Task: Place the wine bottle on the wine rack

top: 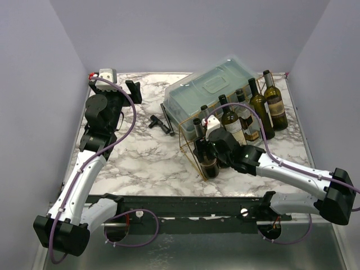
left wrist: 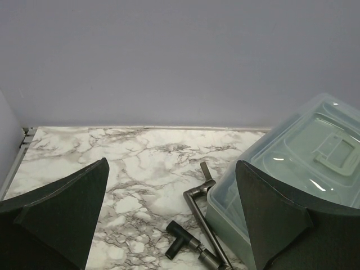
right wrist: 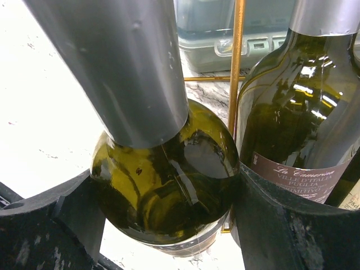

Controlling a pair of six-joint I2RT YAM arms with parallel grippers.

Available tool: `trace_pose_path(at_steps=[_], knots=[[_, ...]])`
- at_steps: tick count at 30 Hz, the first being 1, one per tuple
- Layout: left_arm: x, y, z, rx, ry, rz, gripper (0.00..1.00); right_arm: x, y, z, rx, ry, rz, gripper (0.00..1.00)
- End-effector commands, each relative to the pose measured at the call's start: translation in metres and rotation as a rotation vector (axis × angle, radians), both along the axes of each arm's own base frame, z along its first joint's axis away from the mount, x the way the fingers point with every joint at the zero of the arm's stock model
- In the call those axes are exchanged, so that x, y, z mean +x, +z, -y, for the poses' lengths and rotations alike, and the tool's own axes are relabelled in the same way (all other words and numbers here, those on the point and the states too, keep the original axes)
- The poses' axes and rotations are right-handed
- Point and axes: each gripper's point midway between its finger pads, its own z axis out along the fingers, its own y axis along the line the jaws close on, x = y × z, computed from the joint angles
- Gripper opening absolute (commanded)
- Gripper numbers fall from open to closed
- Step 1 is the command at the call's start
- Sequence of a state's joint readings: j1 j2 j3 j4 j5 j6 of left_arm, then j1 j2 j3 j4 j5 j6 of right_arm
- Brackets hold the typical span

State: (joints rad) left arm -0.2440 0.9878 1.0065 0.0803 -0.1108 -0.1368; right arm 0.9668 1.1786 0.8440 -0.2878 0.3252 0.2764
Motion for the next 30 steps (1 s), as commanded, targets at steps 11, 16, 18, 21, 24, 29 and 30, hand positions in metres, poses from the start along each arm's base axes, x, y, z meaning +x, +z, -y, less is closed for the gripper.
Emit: trace_pose_path(at_steps=[11,16,18,21,24,29,30], knots=[[0.002,-0.001,0.007,-0.014,-0.037,-0.004,0.95,0.014,-0.001,-0.009,0.040,-0.046,0.037,0.47],[0.002,-0.001,0.008,-0.014,-0.039,-0.004,0.95,0.015,-0.006,-0.010,0.020,-0.045,0.033,0.53],[0.002,-0.002,0.008,-0.014,-0.040,-0.007,0.95,0.015,-0.007,-0.010,0.017,-0.047,0.032,0.56],[0.002,-0.002,0.008,-0.015,-0.041,-0.006,0.95,0.016,-0.009,-0.009,0.010,-0.049,0.033,0.58],[0.003,-0.002,0.009,-0.017,-0.043,-0.008,0.95,0.017,-0.010,-0.009,0.007,-0.051,0.034,0.61],[0.003,-0.003,0.010,-0.018,-0.046,-0.011,0.95,0.017,-0.012,-0.009,0.004,-0.052,0.030,0.67],[0.004,-0.004,0.010,-0.018,-0.047,-0.013,0.95,0.017,-0.013,-0.009,0.002,-0.053,0.030,0.68]])
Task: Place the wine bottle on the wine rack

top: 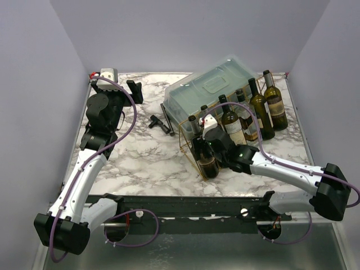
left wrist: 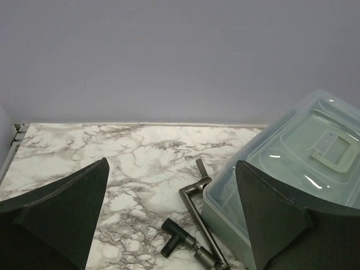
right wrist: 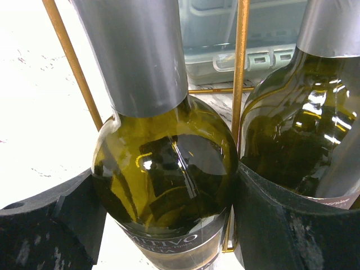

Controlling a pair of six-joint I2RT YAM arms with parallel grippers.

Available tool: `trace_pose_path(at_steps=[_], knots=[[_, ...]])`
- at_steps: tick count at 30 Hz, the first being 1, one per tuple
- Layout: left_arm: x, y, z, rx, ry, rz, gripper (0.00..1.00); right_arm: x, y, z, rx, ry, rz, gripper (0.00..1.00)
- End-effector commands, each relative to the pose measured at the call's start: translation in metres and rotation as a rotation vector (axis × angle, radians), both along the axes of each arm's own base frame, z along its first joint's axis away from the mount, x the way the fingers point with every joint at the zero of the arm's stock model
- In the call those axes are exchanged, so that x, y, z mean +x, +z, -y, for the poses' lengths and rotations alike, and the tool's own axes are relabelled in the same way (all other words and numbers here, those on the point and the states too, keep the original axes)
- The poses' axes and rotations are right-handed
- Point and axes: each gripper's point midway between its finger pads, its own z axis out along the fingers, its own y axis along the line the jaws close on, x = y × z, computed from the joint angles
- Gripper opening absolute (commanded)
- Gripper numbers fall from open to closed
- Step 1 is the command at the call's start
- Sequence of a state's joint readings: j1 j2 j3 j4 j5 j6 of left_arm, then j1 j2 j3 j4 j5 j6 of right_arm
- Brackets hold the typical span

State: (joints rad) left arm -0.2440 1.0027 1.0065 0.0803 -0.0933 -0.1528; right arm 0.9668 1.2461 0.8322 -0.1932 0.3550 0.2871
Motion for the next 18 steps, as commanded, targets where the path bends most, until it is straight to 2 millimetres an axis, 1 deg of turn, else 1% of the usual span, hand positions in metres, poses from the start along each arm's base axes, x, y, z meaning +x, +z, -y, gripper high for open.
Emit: trace_pose_path(at_steps=[1,9,14,18], knots=[[0.0002,0.0022,0.0054,-0.009,-0.028,0.005,0.95,0.0045,-0.0037,0.0010,-0.010,-0.024,0.011,0.69],[0.0003,0.0012,0.0050,-0.010,-0.027,0.002,0.95,0.0045,-0.0072,0.0002,-0.011,-0.024,0.003,0.73],[0.0002,0.0014,0.0054,-0.009,-0.028,0.003,0.95,0.0037,-0.0068,-0.0016,-0.008,-0.017,-0.001,0.78],[-0.0002,0.0019,0.0054,-0.009,-0.028,0.005,0.95,0.0030,-0.0044,-0.0032,-0.005,-0.007,-0.004,0.85]])
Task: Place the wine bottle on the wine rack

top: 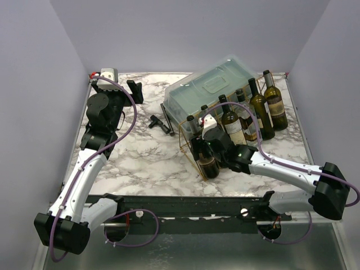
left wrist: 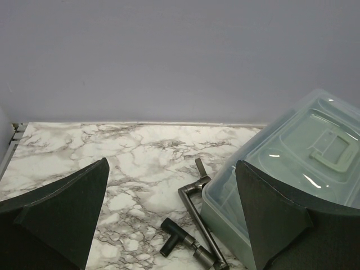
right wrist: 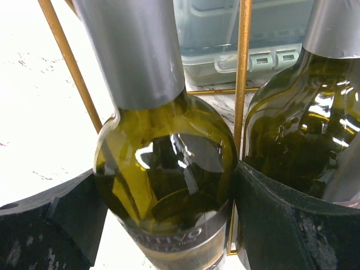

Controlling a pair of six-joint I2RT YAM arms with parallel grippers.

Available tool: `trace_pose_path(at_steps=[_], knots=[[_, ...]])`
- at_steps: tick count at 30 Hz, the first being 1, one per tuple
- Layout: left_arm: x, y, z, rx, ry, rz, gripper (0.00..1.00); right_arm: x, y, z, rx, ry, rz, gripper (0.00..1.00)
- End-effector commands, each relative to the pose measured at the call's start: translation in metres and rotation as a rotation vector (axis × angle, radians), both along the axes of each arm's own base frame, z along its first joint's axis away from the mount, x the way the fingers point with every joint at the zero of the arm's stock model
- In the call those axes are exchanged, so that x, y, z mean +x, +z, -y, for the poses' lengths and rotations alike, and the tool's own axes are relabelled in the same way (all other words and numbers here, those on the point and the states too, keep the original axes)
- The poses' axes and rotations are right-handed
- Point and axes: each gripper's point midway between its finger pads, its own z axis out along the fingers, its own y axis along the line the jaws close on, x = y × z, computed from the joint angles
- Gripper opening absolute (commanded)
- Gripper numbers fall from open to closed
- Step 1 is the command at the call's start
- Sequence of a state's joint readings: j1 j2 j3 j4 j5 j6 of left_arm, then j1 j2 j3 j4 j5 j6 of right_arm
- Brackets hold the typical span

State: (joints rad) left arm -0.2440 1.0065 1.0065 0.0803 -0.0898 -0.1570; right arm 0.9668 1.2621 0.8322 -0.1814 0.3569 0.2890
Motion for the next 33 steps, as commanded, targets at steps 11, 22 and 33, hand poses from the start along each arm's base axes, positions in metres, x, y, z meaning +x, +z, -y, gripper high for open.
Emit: trace_pose_path(at_steps=[11,22,33], knots=[[0.000,0.002,0.004,-0.005,-0.023,0.006,0.95,-0.002,0.034,-0.005,0.045,0.016,0.013,0.91],[-0.018,0.026,0.025,-0.048,-0.130,0.018,0.96,-0.010,0.160,0.018,0.259,-0.017,0.172,1.00],[-0.090,0.111,0.036,-0.182,-0.285,0.064,0.97,-0.034,0.314,0.109,0.454,-0.147,0.508,1.00]])
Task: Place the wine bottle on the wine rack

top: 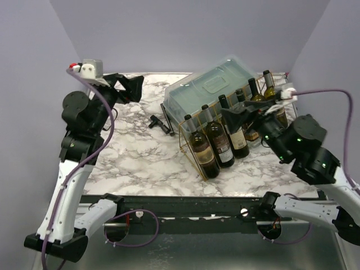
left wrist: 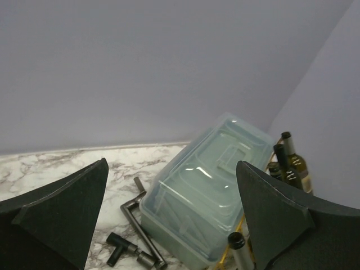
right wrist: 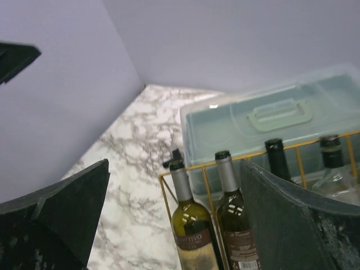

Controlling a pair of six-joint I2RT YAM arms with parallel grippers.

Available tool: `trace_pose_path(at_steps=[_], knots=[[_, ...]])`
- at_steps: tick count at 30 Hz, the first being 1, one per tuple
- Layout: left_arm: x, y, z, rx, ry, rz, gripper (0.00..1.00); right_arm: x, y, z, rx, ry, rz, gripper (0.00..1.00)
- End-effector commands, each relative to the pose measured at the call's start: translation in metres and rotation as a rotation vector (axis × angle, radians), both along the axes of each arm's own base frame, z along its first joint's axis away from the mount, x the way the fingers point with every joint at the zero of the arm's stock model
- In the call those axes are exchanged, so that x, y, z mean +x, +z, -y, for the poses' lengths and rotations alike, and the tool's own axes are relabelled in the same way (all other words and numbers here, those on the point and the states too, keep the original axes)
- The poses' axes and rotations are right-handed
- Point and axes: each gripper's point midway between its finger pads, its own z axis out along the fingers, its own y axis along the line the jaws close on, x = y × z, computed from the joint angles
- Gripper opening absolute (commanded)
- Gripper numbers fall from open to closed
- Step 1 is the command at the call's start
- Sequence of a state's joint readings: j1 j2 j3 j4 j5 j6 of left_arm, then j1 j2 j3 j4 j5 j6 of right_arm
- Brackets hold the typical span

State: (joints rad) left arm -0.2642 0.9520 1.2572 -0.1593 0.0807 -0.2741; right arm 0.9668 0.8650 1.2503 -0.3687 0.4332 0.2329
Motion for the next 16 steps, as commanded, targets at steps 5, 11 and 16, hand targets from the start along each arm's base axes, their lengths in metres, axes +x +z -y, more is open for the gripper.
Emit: trace_pose_path(at_steps=[5,11,16], knots=[[-0.063,0.063,0.000,-0.118,-0.089,0.083,0.97,-0.023,0.078,0.086,0.098,-0.176,0.187,1.00],[-0.084,0.084,-0.009,-0.149,-0.075,0.125,0.97,-0.040,0.098,0.114,0.166,-0.192,0.252,1.00],[-0.096,0.092,-0.016,-0.168,-0.055,0.147,0.97,-0.042,0.101,0.124,0.186,-0.224,0.257,1.00]])
